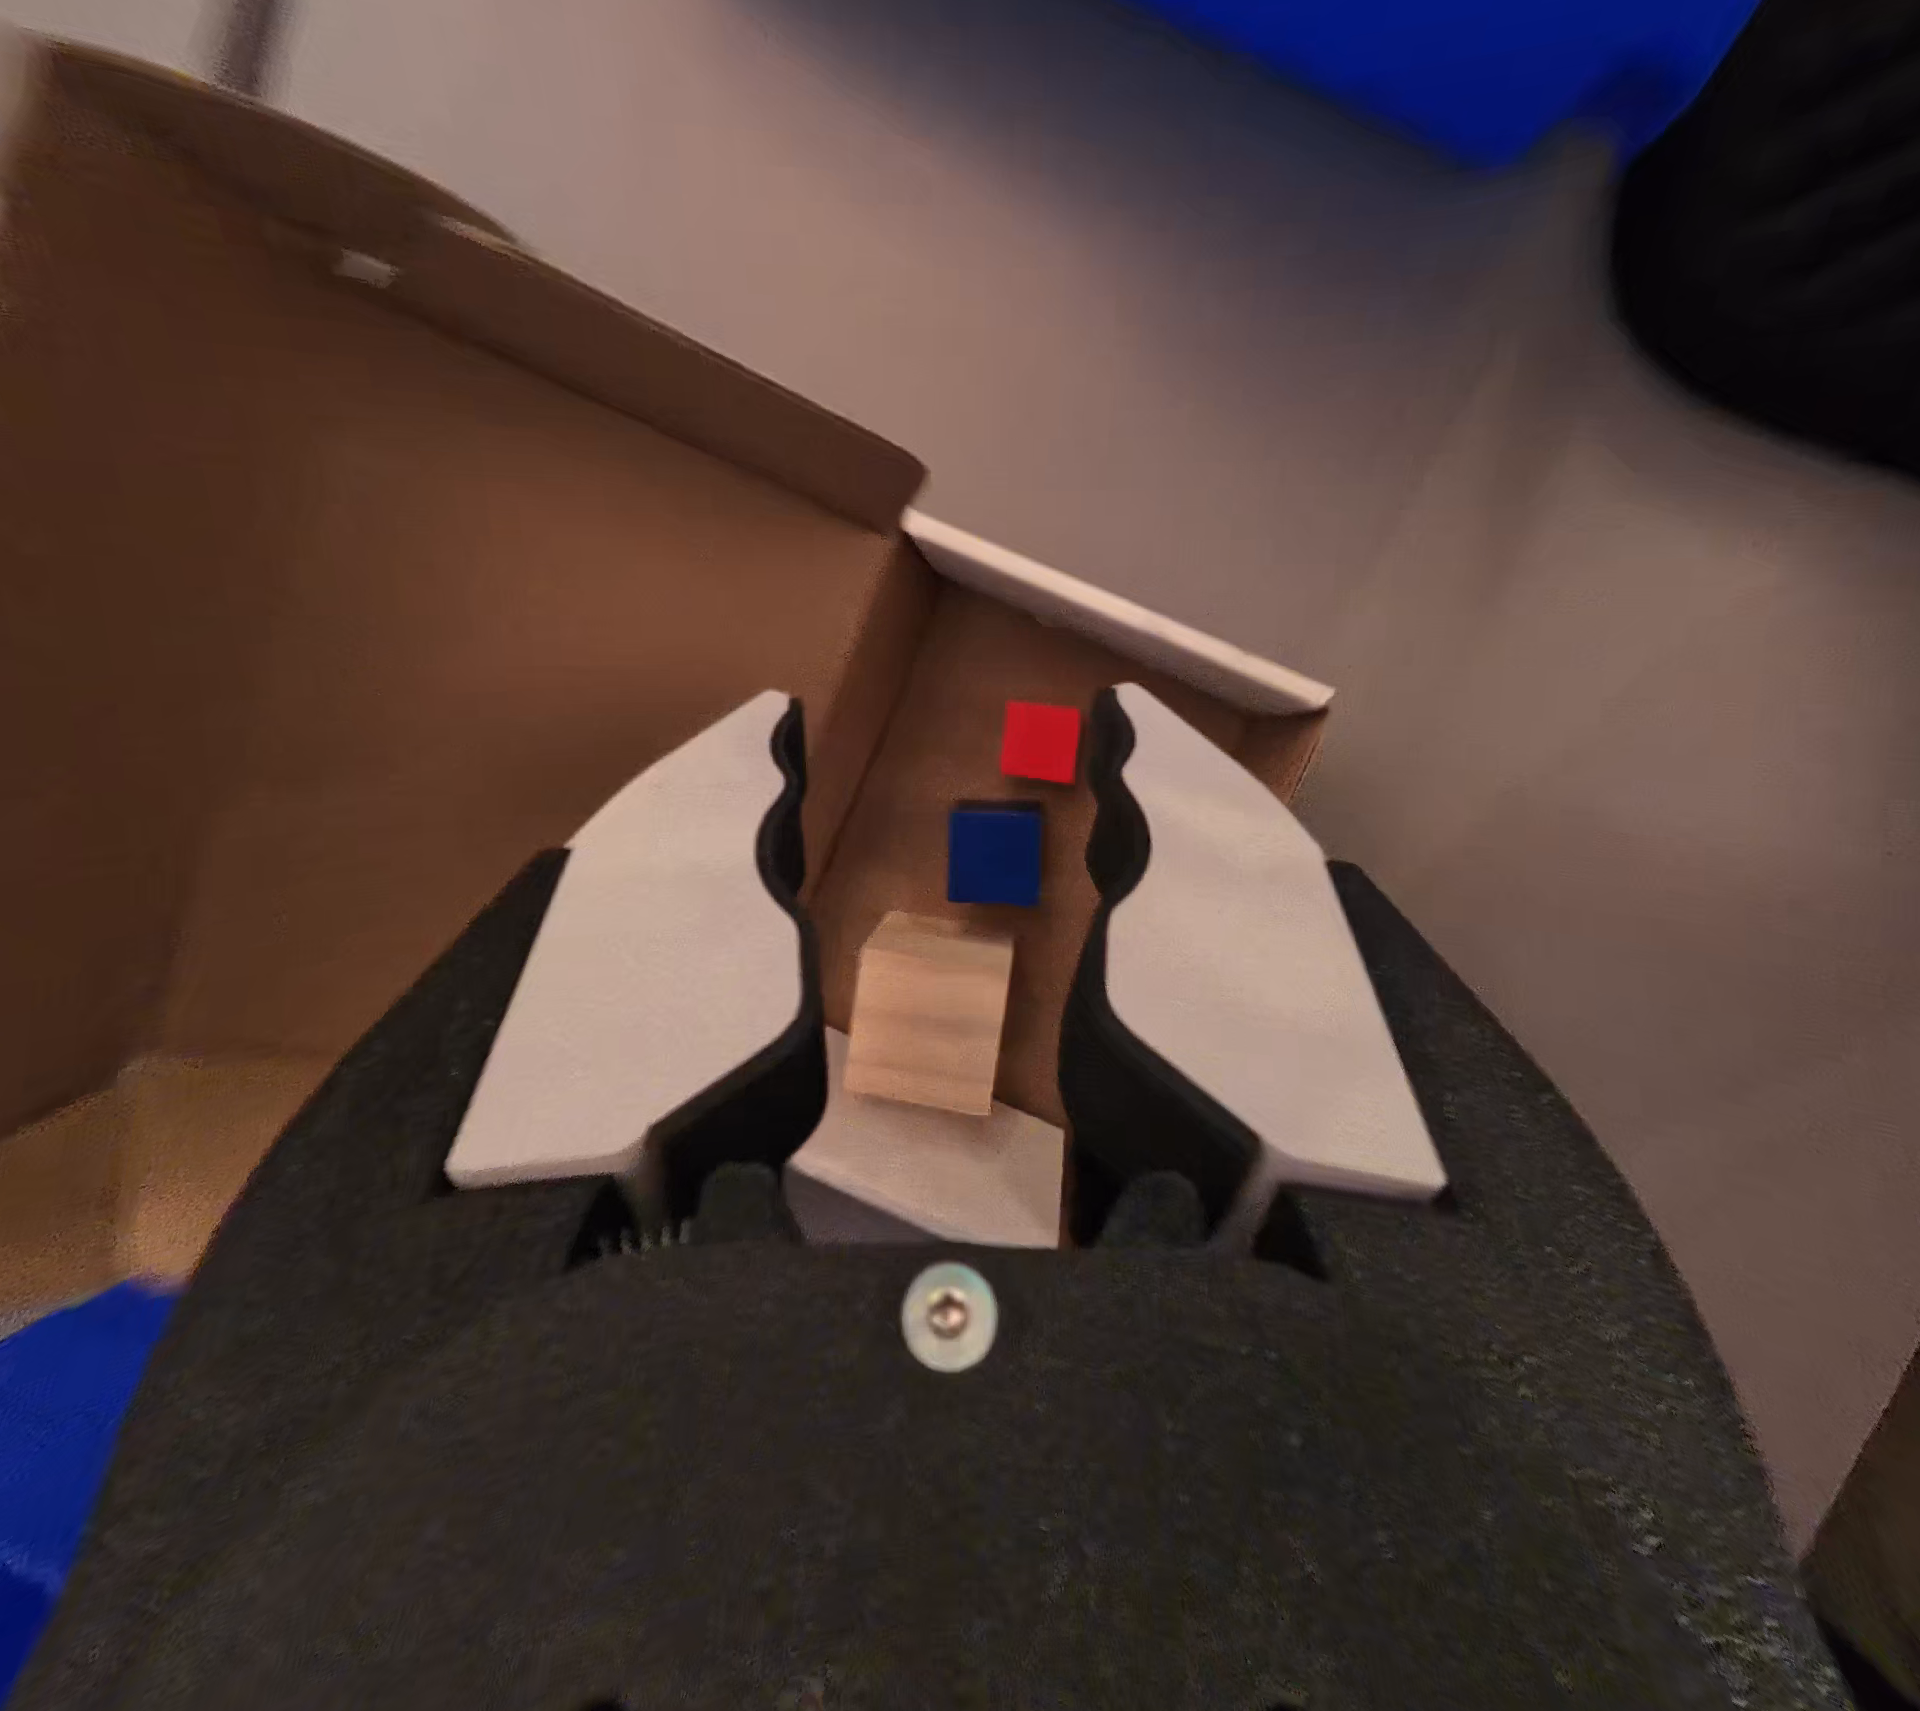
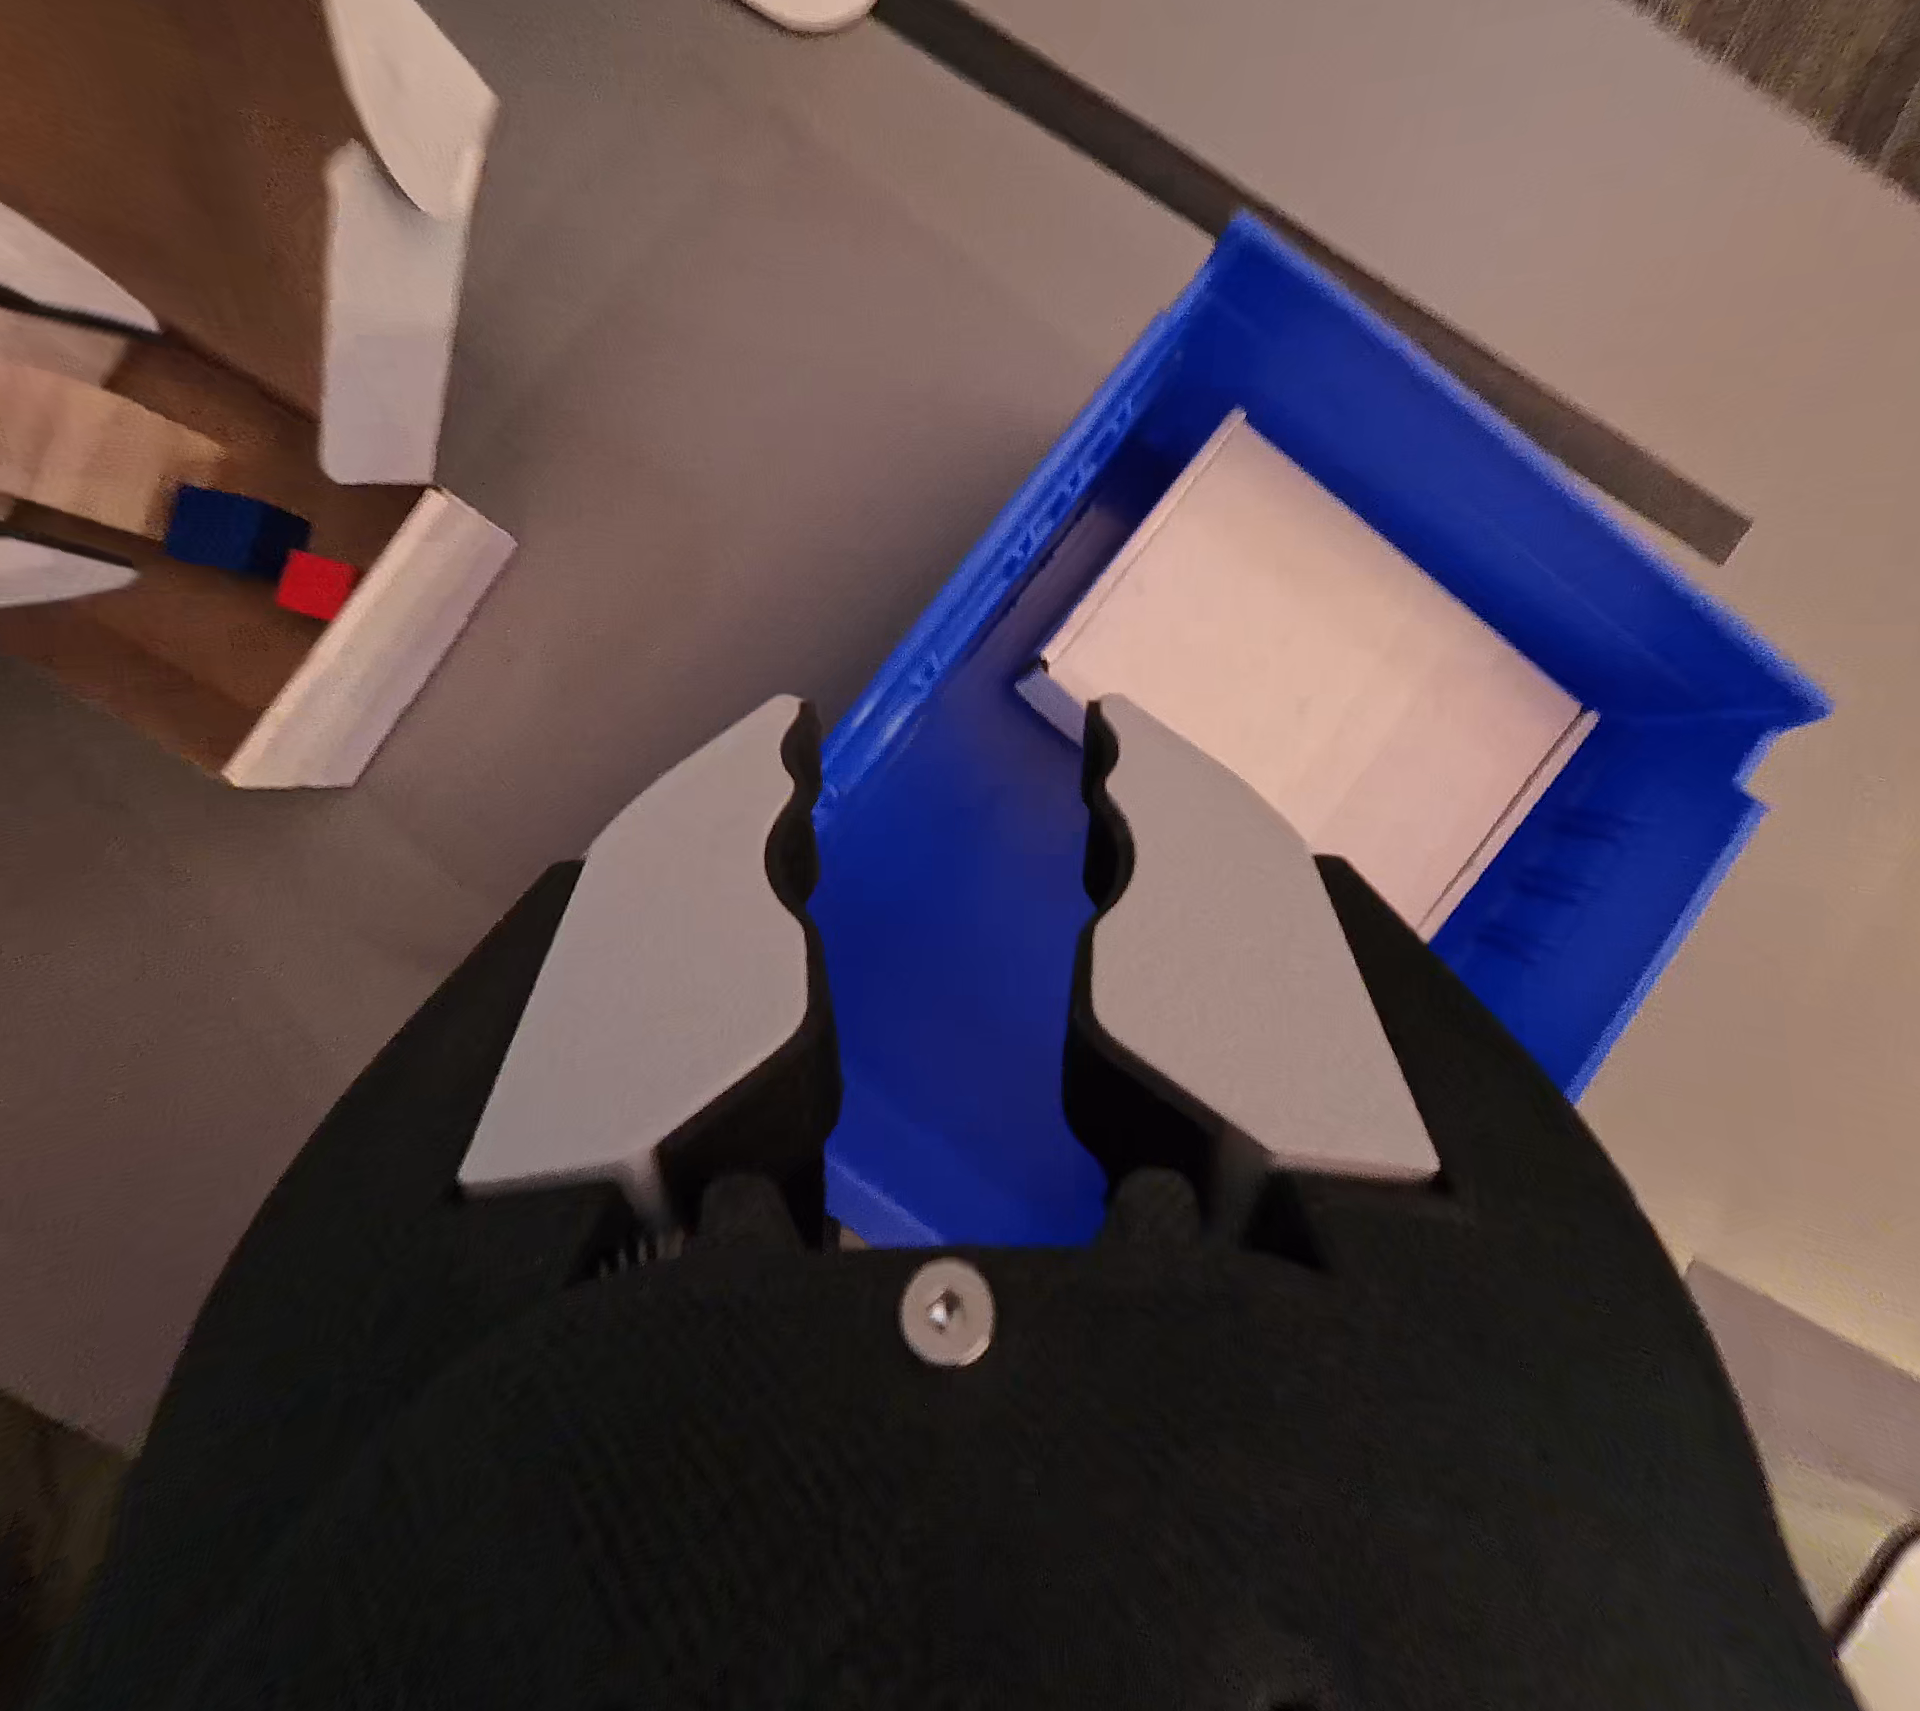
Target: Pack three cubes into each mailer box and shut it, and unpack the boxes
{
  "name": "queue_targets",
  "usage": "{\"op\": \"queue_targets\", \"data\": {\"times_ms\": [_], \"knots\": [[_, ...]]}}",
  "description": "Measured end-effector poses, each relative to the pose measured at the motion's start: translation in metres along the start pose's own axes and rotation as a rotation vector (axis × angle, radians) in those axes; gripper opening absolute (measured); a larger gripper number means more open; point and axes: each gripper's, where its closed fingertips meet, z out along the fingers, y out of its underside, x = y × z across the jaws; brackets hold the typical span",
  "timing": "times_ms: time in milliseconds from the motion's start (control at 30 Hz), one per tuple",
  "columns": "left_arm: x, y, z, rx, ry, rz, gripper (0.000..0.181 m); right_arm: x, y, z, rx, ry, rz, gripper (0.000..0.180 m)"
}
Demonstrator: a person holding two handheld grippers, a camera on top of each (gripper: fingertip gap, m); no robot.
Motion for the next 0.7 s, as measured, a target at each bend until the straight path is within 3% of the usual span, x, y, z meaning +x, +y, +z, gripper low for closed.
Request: {"op": "queue_targets", "data": {"times_ms": [100,200,300,400,533,600,700], "knots": [[-0.021,-0.021,-0.055,0.232,-0.022,-0.115,0.065,-0.011,-0.029,-0.016,0.151,0.005,-0.031,0.05],[-0.049,-0.019,-0.102,0.396,-0.055,-0.267,0.07,-0.04,-0.077,-0.033,0.415,-0.084,-0.068,0.05],[-0.068,0.0,-0.132,0.494,0.001,-0.441,0.058,-0.068,-0.114,-0.038,0.62,-0.244,0.006,0.043],[-0.097,0.022,-0.149,0.569,0.014,-0.574,0.042,-0.086,-0.115,-0.006,0.545,-0.308,-0.008,0.041],[-0.131,0.038,-0.163,0.711,-0.059,-0.603,0.019,-0.085,-0.108,0.031,0.442,-0.22,-0.078,0.039],[-0.134,0.041,-0.159,0.718,-0.029,-0.601,0.018,-0.088,-0.106,0.037,0.428,-0.254,-0.057,0.038],[-0.147,0.054,-0.151,0.663,-0.128,-0.554,0.006,-0.082,-0.104,0.041,0.425,-0.234,-0.053,0.034]]}}
